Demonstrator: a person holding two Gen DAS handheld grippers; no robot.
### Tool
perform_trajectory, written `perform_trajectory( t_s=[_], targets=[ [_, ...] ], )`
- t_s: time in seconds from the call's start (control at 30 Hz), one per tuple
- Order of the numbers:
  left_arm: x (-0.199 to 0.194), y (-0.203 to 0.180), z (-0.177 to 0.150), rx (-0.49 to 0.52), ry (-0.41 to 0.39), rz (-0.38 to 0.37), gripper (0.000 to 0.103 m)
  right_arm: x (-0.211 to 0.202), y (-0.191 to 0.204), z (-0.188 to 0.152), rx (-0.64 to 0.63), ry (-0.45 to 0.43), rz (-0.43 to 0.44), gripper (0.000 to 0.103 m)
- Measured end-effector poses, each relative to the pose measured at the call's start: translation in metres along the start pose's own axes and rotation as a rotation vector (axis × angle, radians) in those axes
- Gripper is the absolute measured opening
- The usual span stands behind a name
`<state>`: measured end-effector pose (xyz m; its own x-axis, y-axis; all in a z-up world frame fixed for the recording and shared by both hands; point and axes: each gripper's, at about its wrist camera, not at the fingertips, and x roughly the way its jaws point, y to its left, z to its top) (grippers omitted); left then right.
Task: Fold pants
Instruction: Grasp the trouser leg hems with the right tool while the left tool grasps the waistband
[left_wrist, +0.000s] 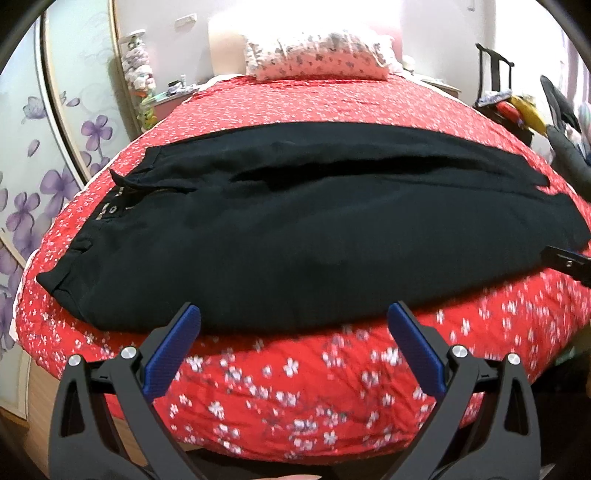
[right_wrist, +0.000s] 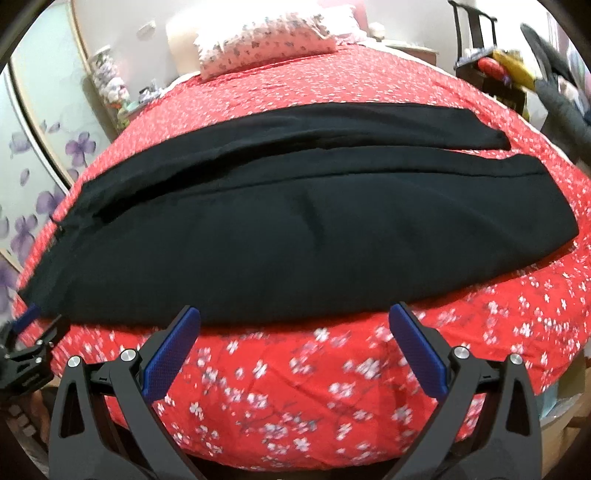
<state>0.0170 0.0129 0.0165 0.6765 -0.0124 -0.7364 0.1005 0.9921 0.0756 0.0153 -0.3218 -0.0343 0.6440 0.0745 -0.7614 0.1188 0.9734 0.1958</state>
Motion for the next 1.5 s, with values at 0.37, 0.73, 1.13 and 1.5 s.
perform_trajectory(
  t_s=[0.37, 0.73, 1.13, 1.5],
  targets=[
    [0.020, -0.001, 0.061, -0.131, -0.082, 0.013, 0.101, 0.004, -0.091, 0.131, 0.224, -0.073, -0.086, 0.102],
    [0.031, 0.002, 0.071, -0.096, -0.247, 0.089, 0.101, 0.107, -0.180, 0.255, 0.656, -0.085, -0.345, 0.086],
    [0.049, 0.003, 0.067, -0.060, -0.210, 0.044, 0.101, 0.201, -0.198, 0.309, 0.719, -0.054, -0.717, 0.079],
    [0.052, 0.007, 0.066, -0.080, -0.185, 0.005, 0.101, 0.204, -0.212, 0.289, 0.726, -0.046, -0.646, 0.023]
  ],
)
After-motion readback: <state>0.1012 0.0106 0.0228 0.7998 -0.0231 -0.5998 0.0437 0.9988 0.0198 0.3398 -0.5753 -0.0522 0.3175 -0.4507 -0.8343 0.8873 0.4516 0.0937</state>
